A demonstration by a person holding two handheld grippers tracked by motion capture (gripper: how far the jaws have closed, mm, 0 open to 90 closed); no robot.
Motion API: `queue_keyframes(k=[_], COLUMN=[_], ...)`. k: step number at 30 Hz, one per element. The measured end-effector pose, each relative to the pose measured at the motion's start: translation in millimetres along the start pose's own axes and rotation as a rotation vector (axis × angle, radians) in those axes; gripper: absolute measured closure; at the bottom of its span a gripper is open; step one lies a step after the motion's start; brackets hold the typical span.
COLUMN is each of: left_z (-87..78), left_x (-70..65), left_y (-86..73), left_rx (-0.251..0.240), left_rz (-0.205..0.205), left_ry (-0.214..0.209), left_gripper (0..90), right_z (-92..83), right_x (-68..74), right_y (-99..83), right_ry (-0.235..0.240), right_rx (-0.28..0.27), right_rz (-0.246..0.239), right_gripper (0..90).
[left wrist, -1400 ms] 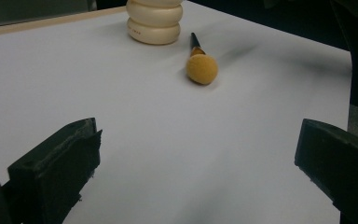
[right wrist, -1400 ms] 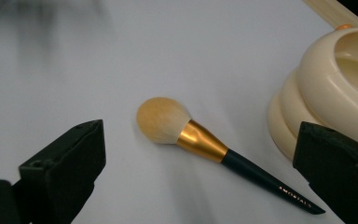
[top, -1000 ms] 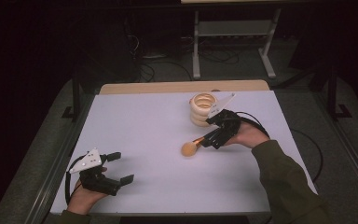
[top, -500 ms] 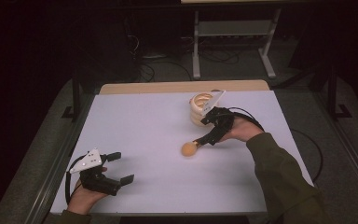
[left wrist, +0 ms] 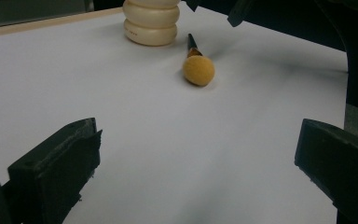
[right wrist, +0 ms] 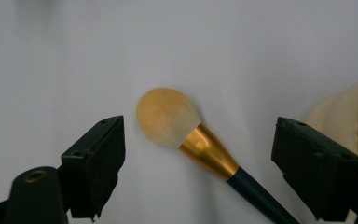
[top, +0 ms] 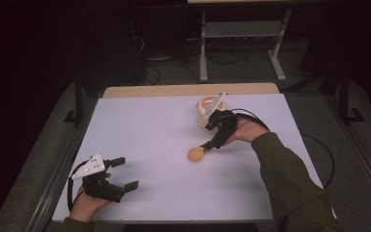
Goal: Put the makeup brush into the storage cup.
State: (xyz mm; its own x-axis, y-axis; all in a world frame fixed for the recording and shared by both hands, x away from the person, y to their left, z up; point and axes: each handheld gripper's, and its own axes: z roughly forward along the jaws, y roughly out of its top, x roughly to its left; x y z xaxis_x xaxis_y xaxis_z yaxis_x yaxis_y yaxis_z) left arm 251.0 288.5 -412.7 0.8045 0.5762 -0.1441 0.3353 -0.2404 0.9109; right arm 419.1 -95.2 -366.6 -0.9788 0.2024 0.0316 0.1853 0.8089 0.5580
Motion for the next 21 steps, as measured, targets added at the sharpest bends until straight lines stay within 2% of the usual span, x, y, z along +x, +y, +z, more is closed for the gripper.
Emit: queue_keyframes(k=[5, 12, 15, 18, 21], left_z=[0.7, 0.3, 0.0, -0.1, 0.0], left_x=[0.1, 0.0, 0.0, 0.2, 0.2], left_y=[0.1, 0.1, 0.1, 0.0, 0.1], left_rx=[0.006, 0.004, 0.002, 0.001, 0.004], left_rz=[0.006, 0.003, 0.001, 0.000, 0.001], left_ry=[-0.003, -0.002, 0.000, -0.001, -0.001], left_gripper=[0.0, 0.0, 0.0, 0.0, 0.0], right_z=[5.0, 16.2, 21.2, 23.8, 27.6], right_x=[-3.5, -8.2, -10.4, -12.4, -15.5], right_y=[1.6, 2.6, 2.0, 0.1, -3.0], right_ry=[0.027, 0.058, 0.047, 0.057, 0.057], right_rx=[0.011, 0.093, 0.141, 0.150, 0.168], right_rz=[-0.008, -0.048, -0.072, -0.058, -0.074], right_gripper=[20.2, 26.7, 29.2, 31.3, 33.2])
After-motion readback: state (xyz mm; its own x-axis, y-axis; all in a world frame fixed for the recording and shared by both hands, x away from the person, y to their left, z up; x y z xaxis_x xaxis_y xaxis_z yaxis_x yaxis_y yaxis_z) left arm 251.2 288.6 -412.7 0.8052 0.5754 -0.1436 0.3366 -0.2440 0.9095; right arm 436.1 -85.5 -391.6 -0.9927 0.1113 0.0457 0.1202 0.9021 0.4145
